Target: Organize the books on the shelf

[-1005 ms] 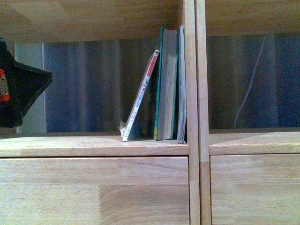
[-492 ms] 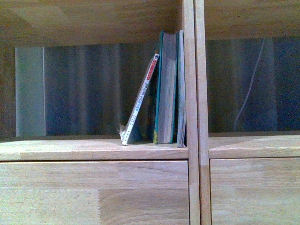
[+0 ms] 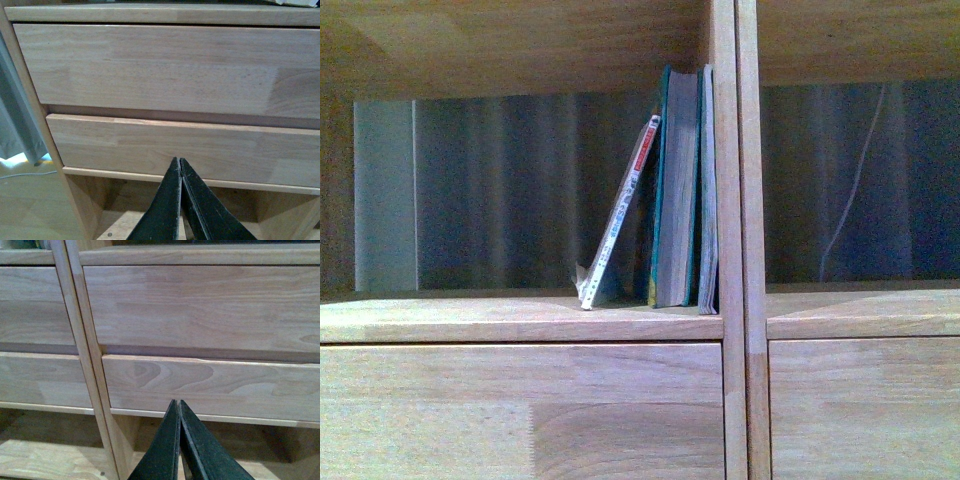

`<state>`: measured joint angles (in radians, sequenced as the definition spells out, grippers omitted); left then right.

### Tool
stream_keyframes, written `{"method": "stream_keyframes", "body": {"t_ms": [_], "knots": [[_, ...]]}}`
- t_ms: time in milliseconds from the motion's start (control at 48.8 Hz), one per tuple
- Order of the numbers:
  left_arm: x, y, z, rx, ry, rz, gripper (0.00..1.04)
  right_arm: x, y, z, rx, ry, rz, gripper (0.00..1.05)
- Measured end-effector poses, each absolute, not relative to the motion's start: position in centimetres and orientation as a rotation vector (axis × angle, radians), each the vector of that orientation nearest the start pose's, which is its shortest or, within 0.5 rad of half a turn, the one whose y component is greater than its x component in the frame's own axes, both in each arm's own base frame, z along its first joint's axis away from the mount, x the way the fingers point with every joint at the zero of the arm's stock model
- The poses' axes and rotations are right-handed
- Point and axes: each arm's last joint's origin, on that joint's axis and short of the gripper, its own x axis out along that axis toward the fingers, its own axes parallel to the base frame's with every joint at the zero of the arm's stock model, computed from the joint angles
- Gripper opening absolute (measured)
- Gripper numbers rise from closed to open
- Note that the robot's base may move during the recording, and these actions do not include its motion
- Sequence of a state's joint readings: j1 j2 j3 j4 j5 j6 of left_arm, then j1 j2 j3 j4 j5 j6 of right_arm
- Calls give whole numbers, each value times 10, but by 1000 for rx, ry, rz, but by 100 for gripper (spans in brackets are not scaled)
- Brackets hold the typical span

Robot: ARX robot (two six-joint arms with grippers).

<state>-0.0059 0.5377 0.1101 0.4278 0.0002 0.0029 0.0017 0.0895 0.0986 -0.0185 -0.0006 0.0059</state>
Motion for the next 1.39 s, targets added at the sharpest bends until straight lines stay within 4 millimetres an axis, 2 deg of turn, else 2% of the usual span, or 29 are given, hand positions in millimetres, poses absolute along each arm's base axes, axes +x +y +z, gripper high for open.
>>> {"method": "stream_keyframes", "body": {"t_ms": [554, 1394], "knots": [[119, -1, 173, 3, -14, -4, 3, 98, 0, 167, 6, 3, 2, 3], [97, 0, 168, 2, -10, -3, 3, 97, 0, 168, 6, -7, 2, 3]]}}
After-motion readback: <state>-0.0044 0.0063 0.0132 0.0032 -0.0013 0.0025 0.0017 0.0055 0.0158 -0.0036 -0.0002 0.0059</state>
